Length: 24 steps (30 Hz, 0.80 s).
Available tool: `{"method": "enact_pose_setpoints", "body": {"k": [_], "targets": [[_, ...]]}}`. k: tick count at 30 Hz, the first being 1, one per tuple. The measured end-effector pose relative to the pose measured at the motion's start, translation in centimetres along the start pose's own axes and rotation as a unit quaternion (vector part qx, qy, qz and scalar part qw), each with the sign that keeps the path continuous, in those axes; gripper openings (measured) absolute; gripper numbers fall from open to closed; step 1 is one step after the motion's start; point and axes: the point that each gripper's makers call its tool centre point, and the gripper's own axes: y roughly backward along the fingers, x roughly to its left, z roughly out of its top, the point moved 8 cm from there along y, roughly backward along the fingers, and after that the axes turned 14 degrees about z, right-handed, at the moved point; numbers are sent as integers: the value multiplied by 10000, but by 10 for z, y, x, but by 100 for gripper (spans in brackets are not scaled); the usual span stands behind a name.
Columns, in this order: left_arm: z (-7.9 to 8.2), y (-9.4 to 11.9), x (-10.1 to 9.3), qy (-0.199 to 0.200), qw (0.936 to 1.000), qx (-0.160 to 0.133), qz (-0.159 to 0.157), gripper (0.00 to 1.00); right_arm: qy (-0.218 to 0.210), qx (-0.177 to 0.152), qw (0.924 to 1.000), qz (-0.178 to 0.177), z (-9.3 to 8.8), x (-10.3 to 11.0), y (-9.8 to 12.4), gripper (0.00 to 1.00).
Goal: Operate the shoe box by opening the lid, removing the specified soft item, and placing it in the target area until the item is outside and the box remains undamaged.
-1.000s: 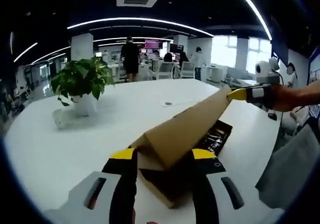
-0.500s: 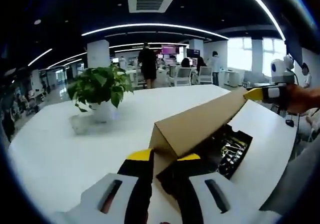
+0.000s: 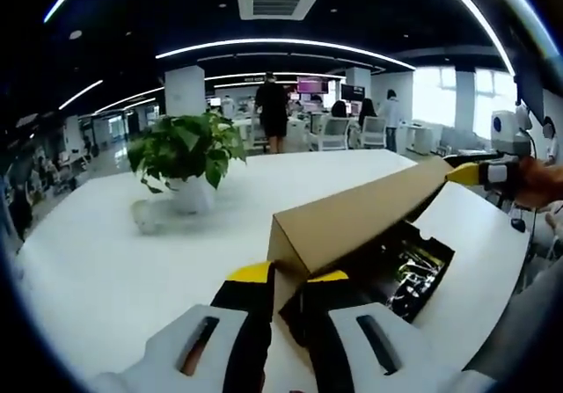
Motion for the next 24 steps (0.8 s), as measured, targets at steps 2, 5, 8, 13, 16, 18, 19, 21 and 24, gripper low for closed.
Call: {"method": "enact_pose_setpoints", "body": {"k": [2, 5, 8, 13, 16, 18, 19, 21, 24], "targets": [[2, -1, 0, 19, 10000, 15, 14, 9, 16, 5, 10000, 53, 1, -1, 0, 55], [5, -3, 1, 113, 9999, 59, 10, 9, 365, 436, 9984, 70, -5, -5, 1, 50], [6, -5, 1, 82, 9999, 68, 15, 9, 419, 510, 9978, 20, -8, -8, -1, 46], [9, -7, 2, 74, 9999, 77, 8, 8, 398, 557, 9975, -176, -10, -18, -6, 35], [10, -9, 3, 81, 9999, 78, 9, 8, 414, 525, 9971, -363, -9, -25, -9, 28], [12, -10, 4, 88, 9999, 75, 11, 8, 371, 480, 9973, -406, -8, -28, -11, 25], [12, -11, 4, 85, 9999, 73, 11, 8, 367, 472, 9973, -435, -7, -28, -12, 24], [13, -13, 5, 76, 9999, 67, 10, 7, 379, 498, 9969, -468, -7, -30, -14, 22], [15, -16, 7, 78, 9999, 64, 2, 7, 403, 484, 9967, -507, -6, -33, -16, 19]]}}
